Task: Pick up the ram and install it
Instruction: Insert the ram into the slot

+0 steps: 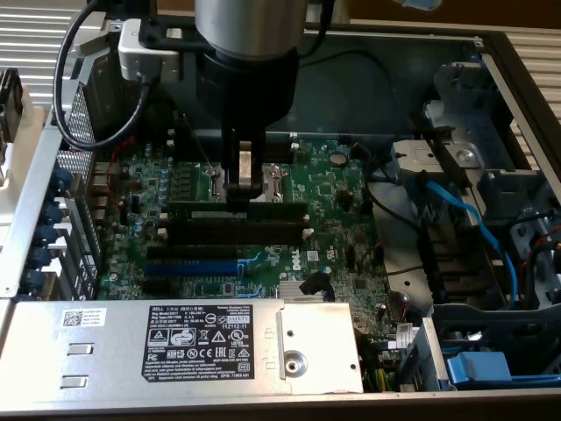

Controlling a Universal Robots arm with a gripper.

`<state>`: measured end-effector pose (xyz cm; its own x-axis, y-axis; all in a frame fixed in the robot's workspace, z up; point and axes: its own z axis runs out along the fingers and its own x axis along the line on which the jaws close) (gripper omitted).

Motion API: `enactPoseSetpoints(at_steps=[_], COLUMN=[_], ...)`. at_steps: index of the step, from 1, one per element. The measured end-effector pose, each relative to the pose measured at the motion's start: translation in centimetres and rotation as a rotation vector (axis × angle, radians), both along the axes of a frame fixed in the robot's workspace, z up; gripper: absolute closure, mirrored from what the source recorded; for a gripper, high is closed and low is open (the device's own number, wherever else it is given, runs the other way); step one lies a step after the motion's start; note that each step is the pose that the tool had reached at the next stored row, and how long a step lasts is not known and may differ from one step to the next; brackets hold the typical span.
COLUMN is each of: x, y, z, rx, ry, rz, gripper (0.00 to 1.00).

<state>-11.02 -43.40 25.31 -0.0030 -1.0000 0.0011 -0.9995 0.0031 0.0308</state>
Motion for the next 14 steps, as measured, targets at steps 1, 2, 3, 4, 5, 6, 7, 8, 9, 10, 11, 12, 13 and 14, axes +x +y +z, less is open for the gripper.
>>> enactPoseSetpoints(at_steps=[1, 2, 3, 4, 5, 6, 7, 8, 9, 10, 11, 12, 13, 14], x=[-0.01, -0.01, -0.01, -0.02, -0.12, -0.14, -0.23, -0.28, -0.28, -0.27, -0.28, -0.28, -0.32, -0.33], y=[0.0, -0.05, -0.07, -0.06, -0.06, -0.06, -0.06, -0.05, -0.05, -0.05, -0.05, -0.05, -0.06, -0.06], z=[-0.05, -0.11, -0.23, -0.37, -0.43, -0.47, -0.49, -0.5, -0.51, -0.52, -0.55, -0.57, -0.6, -0.66], rx=[-0.0001, 0.0, 0.0, 0.0001, -0.0001, -0.0001, -0.0002, -0.0001, 0.0, -0.0001, 0.0001, -0.0001, 0.0, 0.0001], ry=[-0.0015, -0.0027, -0.0038, -0.005, -0.0067, -0.0084, -0.0119, -0.0159, -0.0182, -0.0194, -0.0208, -0.0218, -0.0224, -0.0231], rz=[0.0, 0.0, 0.0, 0.0, 0.0, 0.0, 0.0, 0.0, -0.001, -0.002, -0.004, -0.005, -0.007, -0.008], gripper=[0.88, 0.88, 0.88, 0.88, 0.88, 0.88, 0.88, 0.88, 0.88, 0.88, 0.88, 0.88, 0.88, 0.88])
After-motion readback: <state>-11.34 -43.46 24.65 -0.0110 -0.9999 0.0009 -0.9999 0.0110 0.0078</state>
